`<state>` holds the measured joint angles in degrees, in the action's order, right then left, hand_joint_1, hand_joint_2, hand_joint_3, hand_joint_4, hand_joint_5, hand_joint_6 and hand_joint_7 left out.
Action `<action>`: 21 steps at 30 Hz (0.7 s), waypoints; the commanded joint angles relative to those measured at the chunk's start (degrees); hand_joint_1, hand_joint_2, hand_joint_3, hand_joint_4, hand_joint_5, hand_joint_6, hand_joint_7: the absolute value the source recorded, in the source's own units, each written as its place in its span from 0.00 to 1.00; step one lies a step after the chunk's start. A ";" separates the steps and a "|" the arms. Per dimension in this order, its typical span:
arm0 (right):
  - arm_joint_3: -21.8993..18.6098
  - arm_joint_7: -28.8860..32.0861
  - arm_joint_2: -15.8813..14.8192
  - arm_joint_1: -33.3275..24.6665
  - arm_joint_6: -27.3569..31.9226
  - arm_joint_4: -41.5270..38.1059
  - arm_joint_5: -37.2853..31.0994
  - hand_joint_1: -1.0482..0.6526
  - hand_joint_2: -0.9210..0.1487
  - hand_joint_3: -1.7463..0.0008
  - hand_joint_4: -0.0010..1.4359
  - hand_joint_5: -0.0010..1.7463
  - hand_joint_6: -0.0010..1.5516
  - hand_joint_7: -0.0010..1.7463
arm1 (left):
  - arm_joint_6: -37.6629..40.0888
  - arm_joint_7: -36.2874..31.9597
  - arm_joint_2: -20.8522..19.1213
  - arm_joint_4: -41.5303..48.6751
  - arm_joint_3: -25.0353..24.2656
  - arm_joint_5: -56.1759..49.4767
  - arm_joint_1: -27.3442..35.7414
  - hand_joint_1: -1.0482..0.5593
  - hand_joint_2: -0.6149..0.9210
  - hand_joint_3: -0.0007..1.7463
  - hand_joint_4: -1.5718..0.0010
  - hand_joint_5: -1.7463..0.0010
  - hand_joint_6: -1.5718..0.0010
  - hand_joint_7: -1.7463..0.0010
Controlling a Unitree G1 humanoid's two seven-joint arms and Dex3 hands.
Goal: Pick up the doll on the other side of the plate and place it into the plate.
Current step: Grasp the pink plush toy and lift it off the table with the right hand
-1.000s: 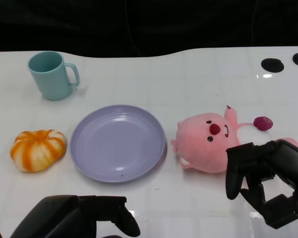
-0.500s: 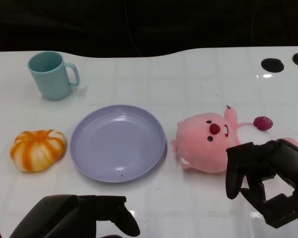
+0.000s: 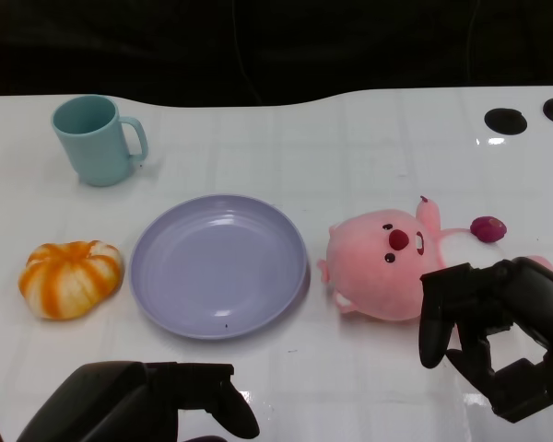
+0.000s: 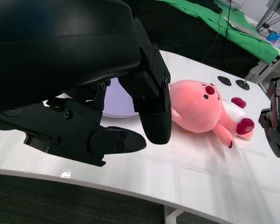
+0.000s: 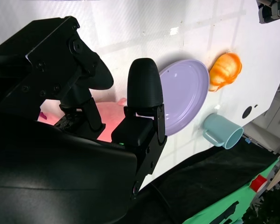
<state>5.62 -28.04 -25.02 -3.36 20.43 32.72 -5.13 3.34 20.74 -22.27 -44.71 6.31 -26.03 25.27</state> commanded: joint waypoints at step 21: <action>-1.19 8.42 2.31 2.72 4.58 0.31 -3.62 0.41 0.04 0.94 0.10 0.56 0.09 0.24 | -1.09 0.66 -0.81 -0.63 -0.50 0.73 0.21 0.52 1.00 0.21 0.61 0.05 0.54 0.52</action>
<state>4.98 -20.37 -22.07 -1.27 24.25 33.09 -7.89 3.07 20.75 -22.34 -44.75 6.03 -25.87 25.31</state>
